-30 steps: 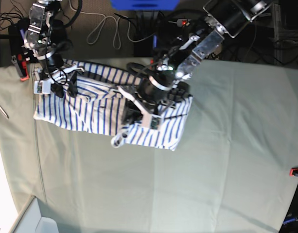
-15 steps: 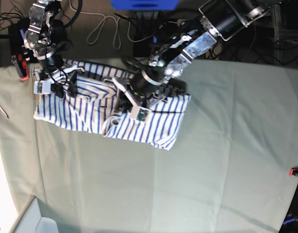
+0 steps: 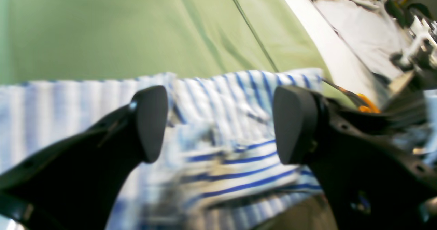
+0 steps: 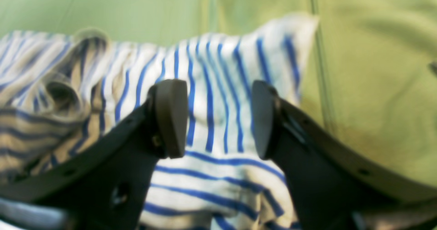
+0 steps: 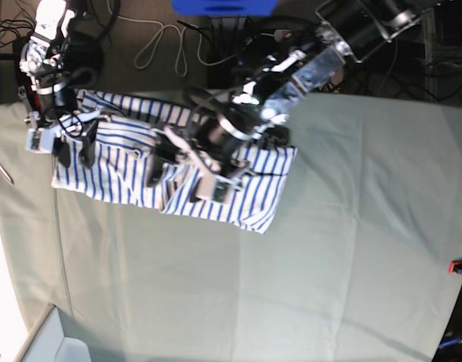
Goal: Layout the t-shirt on the table in an organized manner, then fold the t-shirt properly
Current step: 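Carry the strip end with the left gripper over toward the right gripper, then release the folded end with the left gripper and raise it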
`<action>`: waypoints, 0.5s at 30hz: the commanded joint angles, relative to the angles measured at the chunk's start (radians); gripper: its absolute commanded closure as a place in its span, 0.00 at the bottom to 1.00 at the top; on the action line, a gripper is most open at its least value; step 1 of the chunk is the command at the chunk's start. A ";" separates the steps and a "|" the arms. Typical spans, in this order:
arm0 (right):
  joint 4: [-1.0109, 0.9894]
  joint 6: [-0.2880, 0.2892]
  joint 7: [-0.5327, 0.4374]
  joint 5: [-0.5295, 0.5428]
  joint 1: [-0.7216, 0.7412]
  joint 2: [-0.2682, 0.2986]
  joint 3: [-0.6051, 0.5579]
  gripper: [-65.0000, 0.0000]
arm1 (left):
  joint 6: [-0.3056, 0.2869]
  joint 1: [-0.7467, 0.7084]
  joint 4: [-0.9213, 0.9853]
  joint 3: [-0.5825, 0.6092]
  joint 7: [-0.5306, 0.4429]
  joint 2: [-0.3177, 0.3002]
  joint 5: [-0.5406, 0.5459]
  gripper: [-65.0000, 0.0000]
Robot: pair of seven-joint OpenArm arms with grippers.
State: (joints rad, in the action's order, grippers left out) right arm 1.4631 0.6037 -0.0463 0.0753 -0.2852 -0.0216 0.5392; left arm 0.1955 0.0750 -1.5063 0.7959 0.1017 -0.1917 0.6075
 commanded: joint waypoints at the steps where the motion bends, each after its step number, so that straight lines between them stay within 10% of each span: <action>1: 0.029 0.000 -0.030 0.014 0.004 0.001 0.028 0.49 | 0.000 0.010 -0.018 -0.026 -0.023 -0.005 -0.004 0.29; 15: 0.035 0.000 0.220 0.013 0.059 -0.010 0.150 0.44 | 0.000 0.007 0.168 0.016 -0.018 0.093 -0.010 0.29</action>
State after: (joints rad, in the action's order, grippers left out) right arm 1.4811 0.6037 0.1993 0.0750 -0.2279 -0.0383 0.6846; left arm 0.1970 0.0616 -1.3239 0.8181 0.1043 -0.1062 0.6037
